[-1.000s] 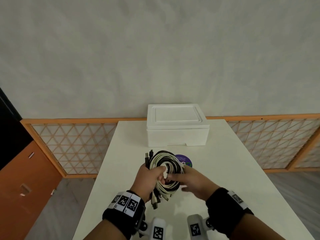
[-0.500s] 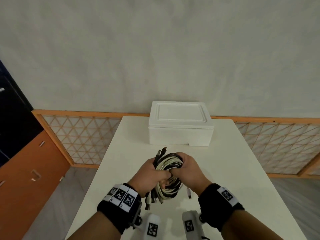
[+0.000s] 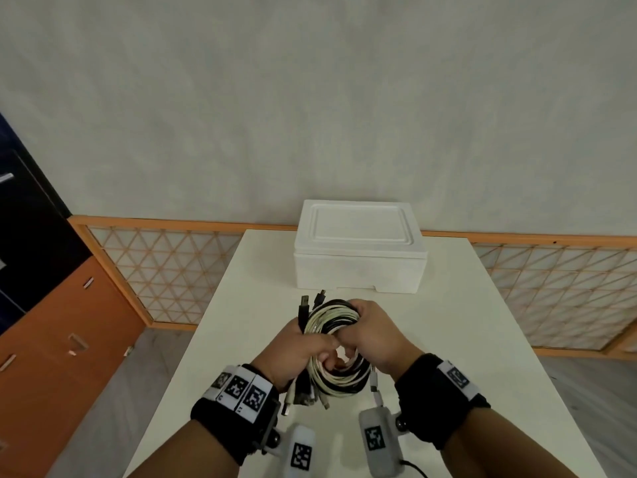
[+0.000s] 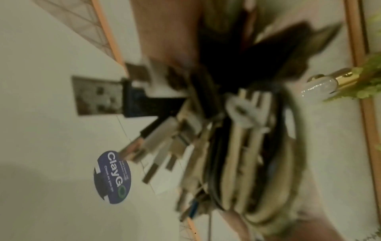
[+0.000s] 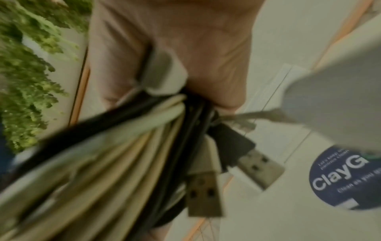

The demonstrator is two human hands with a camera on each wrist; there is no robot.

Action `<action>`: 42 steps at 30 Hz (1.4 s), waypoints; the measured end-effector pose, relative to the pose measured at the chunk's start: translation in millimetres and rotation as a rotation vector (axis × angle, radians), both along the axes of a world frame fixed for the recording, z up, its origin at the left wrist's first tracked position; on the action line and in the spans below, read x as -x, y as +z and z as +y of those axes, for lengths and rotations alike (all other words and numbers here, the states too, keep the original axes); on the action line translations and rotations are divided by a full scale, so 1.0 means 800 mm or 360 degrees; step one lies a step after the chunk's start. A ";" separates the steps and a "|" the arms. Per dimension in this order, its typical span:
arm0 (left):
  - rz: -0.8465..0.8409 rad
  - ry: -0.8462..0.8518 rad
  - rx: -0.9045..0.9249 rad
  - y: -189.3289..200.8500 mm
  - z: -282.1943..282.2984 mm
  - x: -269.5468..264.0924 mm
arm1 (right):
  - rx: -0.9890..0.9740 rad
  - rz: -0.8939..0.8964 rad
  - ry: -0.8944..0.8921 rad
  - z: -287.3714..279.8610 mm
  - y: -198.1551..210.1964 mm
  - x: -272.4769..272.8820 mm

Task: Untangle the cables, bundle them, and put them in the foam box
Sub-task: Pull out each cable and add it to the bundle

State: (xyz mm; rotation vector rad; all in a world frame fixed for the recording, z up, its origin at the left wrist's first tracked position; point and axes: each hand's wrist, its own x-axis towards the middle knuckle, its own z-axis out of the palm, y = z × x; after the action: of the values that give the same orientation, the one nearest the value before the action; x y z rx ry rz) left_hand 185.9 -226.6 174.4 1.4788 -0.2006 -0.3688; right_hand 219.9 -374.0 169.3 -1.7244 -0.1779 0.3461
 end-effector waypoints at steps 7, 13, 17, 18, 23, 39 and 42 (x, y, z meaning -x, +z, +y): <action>0.0084 0.0087 -0.0711 -0.005 -0.001 -0.005 | 0.0322 0.0013 -0.0275 0.002 -0.023 0.003; -0.0155 0.0389 -0.0861 -0.011 -0.006 -0.005 | 0.0399 -0.0174 -0.0365 0.001 -0.020 -0.001; -0.0132 0.0552 -0.0643 -0.007 -0.009 -0.006 | 0.0008 -0.0014 -0.0423 0.001 -0.020 0.000; -0.0129 0.0585 -0.0608 -0.005 -0.008 -0.007 | -0.0074 0.0048 -0.0412 0.001 -0.022 0.003; -0.0213 0.0657 -0.0565 0.001 -0.004 -0.011 | -0.0376 0.0219 -0.0399 0.010 -0.025 0.013; 0.0058 0.0461 -0.0357 -0.011 0.004 -0.013 | -0.0574 0.0239 -0.0435 0.022 -0.014 0.023; 0.0028 0.0465 -0.0318 -0.006 0.000 -0.012 | -0.0696 0.0250 -0.0356 0.014 -0.022 0.020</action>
State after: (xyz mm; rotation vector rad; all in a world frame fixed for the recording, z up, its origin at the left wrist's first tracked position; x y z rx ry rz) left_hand 195.4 -226.4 169.9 1.6734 0.0691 -0.1681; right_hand 203.9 -362.6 151.9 -1.2640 0.0531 0.2534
